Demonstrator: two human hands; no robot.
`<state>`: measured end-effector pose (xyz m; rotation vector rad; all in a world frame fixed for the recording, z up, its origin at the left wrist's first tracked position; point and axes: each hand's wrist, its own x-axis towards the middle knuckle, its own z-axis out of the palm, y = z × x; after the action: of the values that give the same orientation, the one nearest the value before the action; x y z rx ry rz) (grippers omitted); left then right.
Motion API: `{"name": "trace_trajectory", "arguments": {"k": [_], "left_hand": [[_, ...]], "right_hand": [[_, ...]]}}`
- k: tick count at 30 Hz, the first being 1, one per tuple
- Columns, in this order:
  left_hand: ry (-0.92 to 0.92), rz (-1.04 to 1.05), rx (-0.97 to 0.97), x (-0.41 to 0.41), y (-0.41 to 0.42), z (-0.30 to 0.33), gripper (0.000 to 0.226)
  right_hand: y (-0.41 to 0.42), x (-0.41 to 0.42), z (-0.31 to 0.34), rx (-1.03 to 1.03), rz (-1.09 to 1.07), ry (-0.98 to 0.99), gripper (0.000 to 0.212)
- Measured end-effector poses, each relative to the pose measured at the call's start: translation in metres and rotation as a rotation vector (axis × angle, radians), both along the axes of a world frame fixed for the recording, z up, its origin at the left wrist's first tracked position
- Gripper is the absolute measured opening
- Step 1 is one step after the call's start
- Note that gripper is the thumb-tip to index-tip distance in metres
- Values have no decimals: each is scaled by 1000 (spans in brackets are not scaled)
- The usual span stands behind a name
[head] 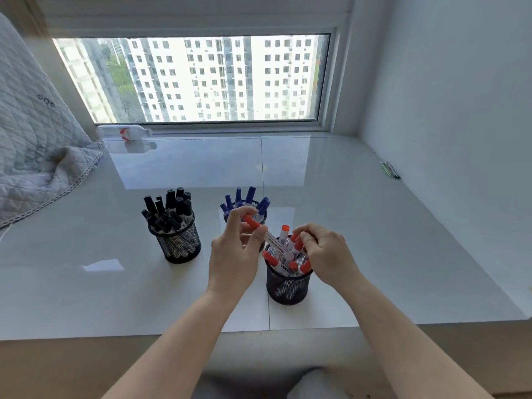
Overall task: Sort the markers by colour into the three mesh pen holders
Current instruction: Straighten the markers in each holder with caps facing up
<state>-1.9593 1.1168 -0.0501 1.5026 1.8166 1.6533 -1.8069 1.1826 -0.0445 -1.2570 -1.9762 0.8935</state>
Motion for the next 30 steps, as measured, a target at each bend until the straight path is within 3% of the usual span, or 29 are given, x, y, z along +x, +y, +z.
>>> {"name": "trace_trajectory", "arguments": {"k": [4, 13, 19, 23, 26, 30], "left_hand": [[-15, -64, -31, 4, 0, -5, 27], [392, -35, -138, 12, 2, -12, 29], [488, -10, -79, 17, -4, -28, 29], [408, -54, -159, 15, -6, -29, 53], [342, -125, -198, 15, -9, -33, 58], [79, -193, -287, 26, -17, -46, 101]], "right_hand": [[-1, -1, -3, -9, -7, 36, 24], [-1, -3, -8, -47, 21, 116, 24], [0, -3, -14, -22, -16, 139, 25], [-1, -4, -14, -20, -34, 143, 26], [1, -5, -12, 12, -46, 117, 19], [6, -5, -3, 205, -54, 51, 11]]}}
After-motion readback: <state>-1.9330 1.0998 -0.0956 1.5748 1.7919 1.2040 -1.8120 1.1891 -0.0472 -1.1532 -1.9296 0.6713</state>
